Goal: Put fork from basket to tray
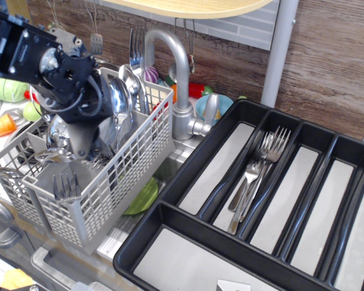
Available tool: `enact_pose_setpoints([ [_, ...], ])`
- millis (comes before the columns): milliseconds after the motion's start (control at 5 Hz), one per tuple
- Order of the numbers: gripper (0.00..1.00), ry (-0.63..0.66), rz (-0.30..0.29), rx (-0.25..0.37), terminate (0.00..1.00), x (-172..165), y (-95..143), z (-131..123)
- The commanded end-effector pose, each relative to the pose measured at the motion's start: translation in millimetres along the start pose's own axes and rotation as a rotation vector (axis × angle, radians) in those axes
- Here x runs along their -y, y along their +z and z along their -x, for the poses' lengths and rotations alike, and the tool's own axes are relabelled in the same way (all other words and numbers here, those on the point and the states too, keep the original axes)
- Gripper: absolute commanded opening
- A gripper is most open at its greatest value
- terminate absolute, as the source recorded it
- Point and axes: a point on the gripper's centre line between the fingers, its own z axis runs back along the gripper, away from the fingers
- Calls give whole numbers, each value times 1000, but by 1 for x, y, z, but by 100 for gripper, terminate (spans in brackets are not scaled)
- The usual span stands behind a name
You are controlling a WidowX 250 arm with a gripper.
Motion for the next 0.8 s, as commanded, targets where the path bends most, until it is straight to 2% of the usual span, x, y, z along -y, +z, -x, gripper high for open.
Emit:
enact_pose_setpoints([
  [0,100,0,11,18,0,1,-9,-6],
  [400,100,17,74,11,0,5,-24,-5],
  [600,100,11,73,19,0,3,-30,-4],
])
